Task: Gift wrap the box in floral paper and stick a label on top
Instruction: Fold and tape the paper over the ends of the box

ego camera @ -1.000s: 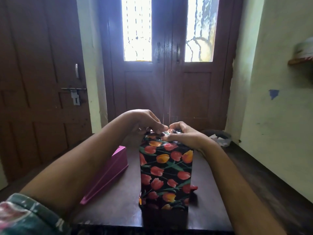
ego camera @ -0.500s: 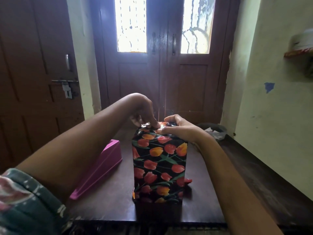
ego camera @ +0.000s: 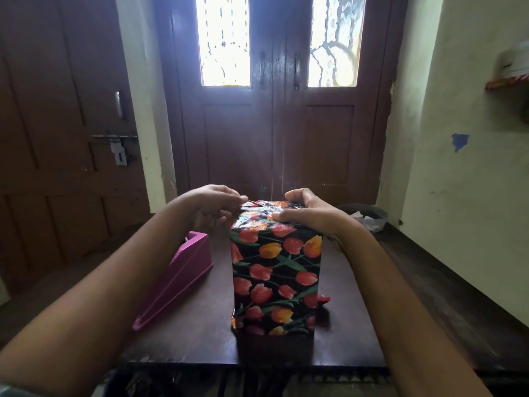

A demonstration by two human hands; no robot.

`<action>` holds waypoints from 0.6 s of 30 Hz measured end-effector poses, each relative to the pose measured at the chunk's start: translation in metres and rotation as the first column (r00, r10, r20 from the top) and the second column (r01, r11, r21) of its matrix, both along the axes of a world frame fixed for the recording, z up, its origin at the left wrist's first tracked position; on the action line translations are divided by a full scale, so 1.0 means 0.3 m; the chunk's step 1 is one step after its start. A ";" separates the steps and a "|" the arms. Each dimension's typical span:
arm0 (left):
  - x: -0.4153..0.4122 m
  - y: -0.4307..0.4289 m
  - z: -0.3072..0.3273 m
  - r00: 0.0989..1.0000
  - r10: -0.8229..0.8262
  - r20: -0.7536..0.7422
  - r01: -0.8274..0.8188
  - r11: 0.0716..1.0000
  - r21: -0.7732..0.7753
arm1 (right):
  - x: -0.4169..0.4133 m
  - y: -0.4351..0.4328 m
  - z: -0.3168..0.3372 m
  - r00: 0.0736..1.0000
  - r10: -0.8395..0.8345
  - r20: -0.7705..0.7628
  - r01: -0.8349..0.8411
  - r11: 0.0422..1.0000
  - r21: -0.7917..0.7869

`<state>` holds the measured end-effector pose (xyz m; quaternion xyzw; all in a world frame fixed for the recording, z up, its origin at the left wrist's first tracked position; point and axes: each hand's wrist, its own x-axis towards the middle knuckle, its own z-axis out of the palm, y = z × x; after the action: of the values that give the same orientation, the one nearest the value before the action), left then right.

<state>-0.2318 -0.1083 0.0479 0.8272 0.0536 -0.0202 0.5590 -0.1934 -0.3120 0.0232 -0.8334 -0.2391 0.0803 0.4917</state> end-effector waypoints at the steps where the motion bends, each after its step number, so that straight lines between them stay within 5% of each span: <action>1: -0.003 -0.014 0.008 0.999 0.019 0.049 -0.020 1.000 0.017 | 0.000 0.000 0.001 1.000 -0.002 0.006 0.002 1.000 0.002; 8: 0.034 -0.163 0.066 0.996 -0.012 0.087 -0.036 0.845 0.533 | -0.008 -0.007 -0.006 1.000 -0.013 0.020 0.013 0.999 0.031; 11: 0.069 -0.146 0.039 0.993 0.044 0.112 -0.087 0.904 0.418 | -0.007 -0.008 -0.007 1.000 -0.014 0.011 0.013 0.999 0.051; 15: 0.068 -0.096 -0.007 0.958 0.191 0.213 -0.207 0.977 0.054 | -0.020 -0.005 -0.012 1.000 -0.015 0.012 0.015 0.997 0.070; 18: 0.029 -0.055 -0.005 0.983 0.161 0.092 -0.166 0.985 0.051 | -0.025 -0.007 -0.018 0.994 -0.066 -0.092 0.082 0.979 0.186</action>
<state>-0.2230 -0.1247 0.0463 0.8361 0.0976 0.0637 0.5360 -0.2010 -0.3142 0.0177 -0.7869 -0.1932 0.0746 0.5813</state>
